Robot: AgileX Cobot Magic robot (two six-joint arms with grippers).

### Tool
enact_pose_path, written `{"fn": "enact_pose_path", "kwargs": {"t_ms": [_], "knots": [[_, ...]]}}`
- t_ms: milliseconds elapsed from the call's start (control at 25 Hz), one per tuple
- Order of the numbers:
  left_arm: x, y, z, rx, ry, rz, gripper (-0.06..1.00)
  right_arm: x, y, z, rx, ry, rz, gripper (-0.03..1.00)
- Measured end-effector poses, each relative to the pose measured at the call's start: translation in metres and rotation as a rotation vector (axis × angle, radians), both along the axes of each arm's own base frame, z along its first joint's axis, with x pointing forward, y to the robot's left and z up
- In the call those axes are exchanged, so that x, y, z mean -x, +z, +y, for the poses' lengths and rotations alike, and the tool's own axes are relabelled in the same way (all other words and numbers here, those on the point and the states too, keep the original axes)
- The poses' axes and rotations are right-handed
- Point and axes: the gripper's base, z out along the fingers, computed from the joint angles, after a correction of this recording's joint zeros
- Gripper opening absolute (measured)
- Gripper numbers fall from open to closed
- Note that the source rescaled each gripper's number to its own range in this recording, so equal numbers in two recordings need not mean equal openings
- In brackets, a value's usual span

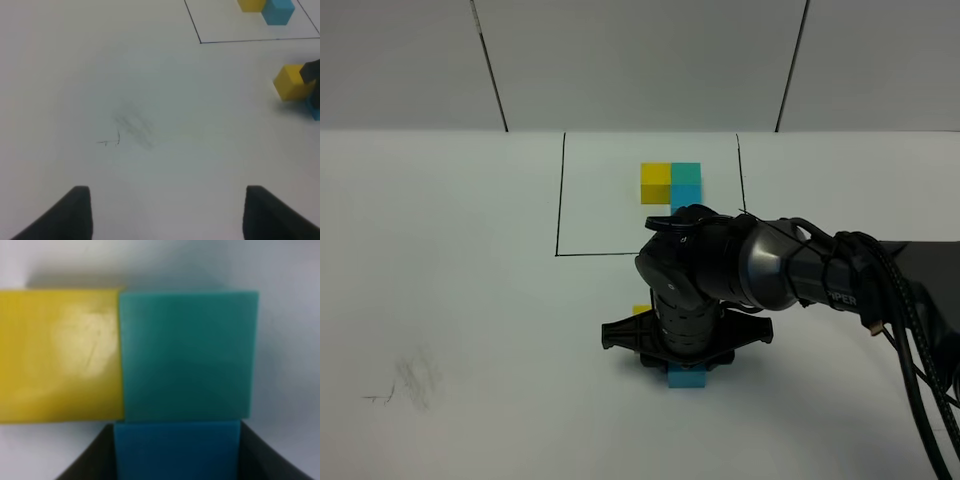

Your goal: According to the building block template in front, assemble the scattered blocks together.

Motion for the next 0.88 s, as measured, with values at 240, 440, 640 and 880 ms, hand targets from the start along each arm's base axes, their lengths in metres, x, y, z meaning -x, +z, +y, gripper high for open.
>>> {"fn": "enact_pose_path", "kwargs": {"t_ms": [240, 440, 640, 880], "knots": [[0.0, 0.0, 0.0, -0.001, 0.0, 0.0, 0.4, 0.0, 0.0, 0.0, -0.001, -0.014, 0.005, 0.19], [0.0, 0.0, 0.0, -0.001, 0.0, 0.0, 0.4, -0.001, 0.002, 0.001, 0.014, 0.039, 0.01, 0.5], [0.0, 0.0, 0.0, -0.001, 0.0, 0.0, 0.4, -0.008, 0.021, 0.008, 0.039, 0.066, 0.03, 0.87], [0.0, 0.0, 0.0, -0.001, 0.0, 0.0, 0.4, -0.008, 0.067, 0.013, 0.04, 0.129, 0.045, 0.92]]}}
